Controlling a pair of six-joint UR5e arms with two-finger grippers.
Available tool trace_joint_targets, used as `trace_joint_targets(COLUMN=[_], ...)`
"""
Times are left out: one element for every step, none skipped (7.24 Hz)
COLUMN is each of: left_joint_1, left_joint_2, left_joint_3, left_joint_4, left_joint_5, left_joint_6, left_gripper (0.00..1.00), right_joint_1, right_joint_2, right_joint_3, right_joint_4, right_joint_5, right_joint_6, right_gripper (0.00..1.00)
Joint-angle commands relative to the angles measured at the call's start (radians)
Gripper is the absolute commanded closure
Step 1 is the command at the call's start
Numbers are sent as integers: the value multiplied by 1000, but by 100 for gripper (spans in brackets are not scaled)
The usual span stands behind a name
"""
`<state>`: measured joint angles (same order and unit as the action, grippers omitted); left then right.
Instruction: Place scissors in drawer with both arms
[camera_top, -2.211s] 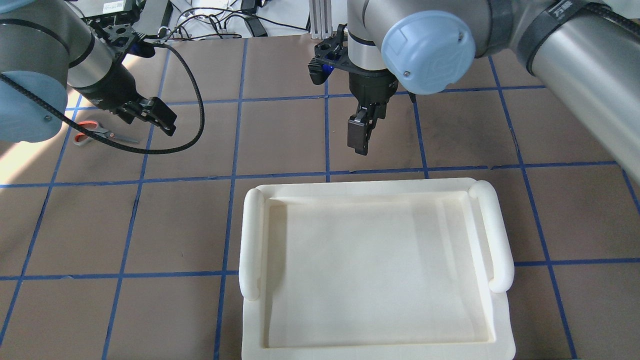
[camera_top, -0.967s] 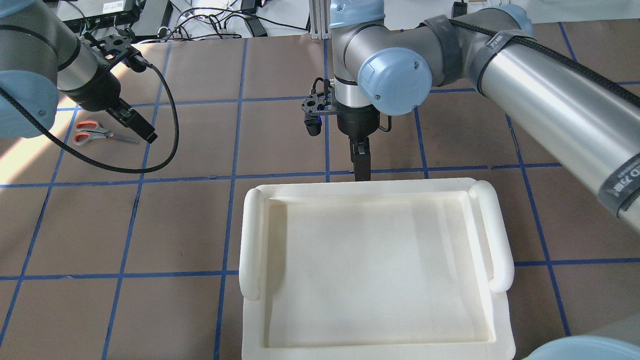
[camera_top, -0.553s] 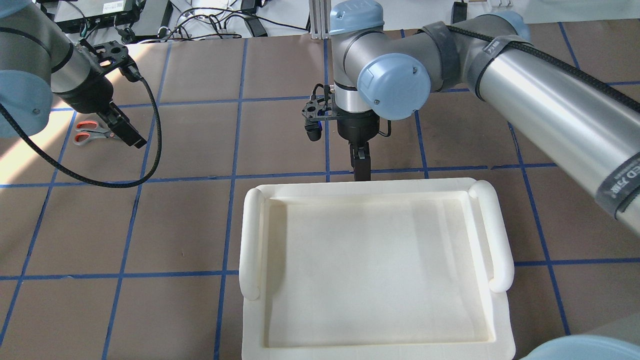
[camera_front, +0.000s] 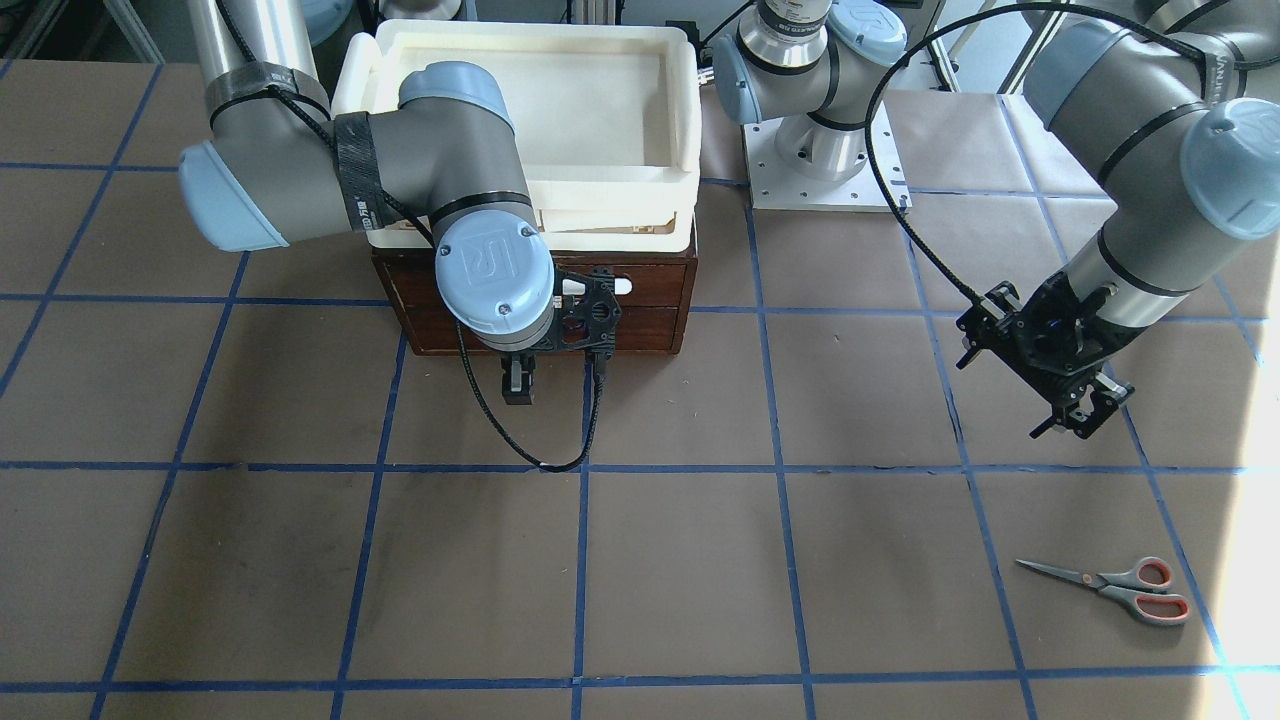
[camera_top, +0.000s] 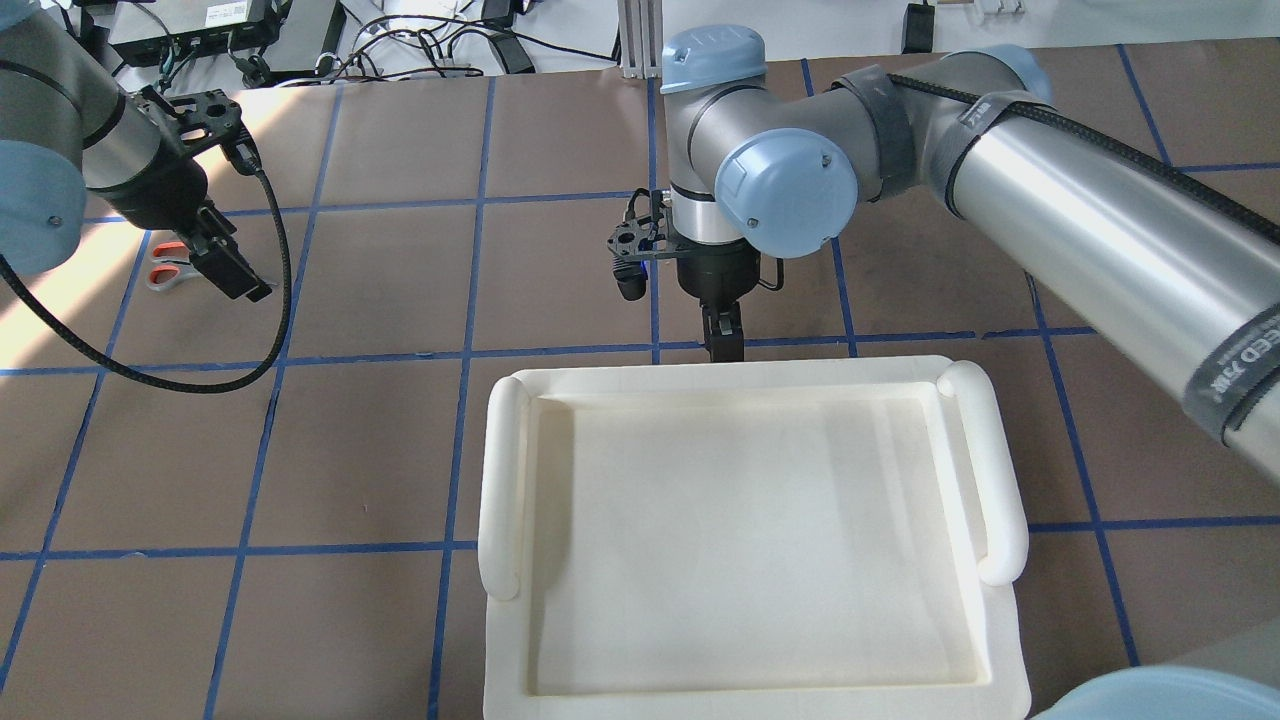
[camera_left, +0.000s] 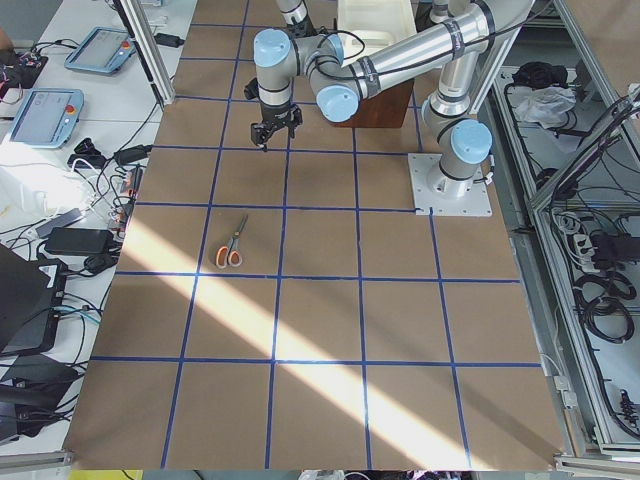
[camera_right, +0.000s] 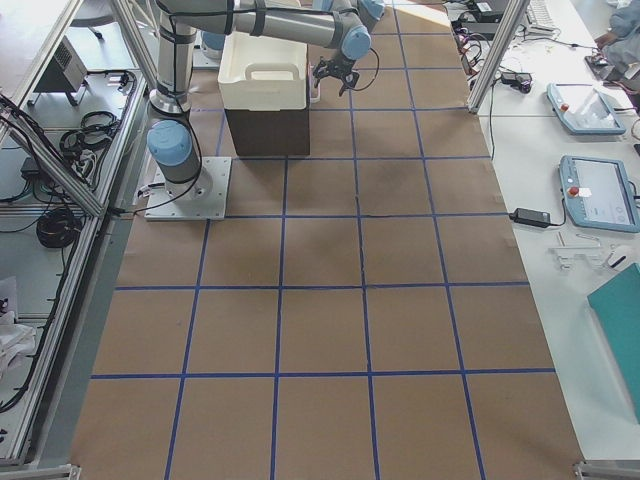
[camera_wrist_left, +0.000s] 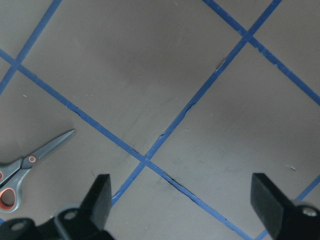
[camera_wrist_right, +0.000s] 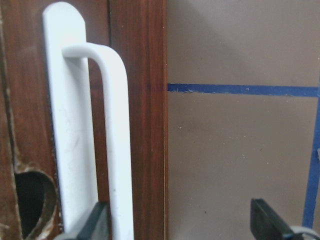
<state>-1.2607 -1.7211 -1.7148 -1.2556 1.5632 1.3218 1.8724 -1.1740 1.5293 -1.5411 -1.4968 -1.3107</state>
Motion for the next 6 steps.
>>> trace_joint_targets(left_joint_1=[55, 88, 118, 150, 183, 202], left_joint_2=[-21, -32, -40, -49, -70, -96], left_joint_3=[3, 1, 3, 6, 39, 66], left_joint_4=[2, 10, 12, 12, 18, 16], left_joint_5=[63, 64, 67, 66, 66, 64], left_joint_6=[289, 366, 382, 428, 561, 636], left_gripper=[0, 0, 0, 0, 2, 2], right_joint_1=[-1, -1, -1, -2, -7, -12], right_joint_2=[7, 20, 20, 20, 25, 54], right_joint_3=[8, 6, 0, -8, -30, -96], right_joint_4=[-43, -62, -77, -79, -83, -76], right_joint_5=[1, 1, 1, 1, 3, 7], right_joint_6=[-12, -12, -10, -9, -13, -15], right_gripper=[1, 5, 20, 38, 39, 39])
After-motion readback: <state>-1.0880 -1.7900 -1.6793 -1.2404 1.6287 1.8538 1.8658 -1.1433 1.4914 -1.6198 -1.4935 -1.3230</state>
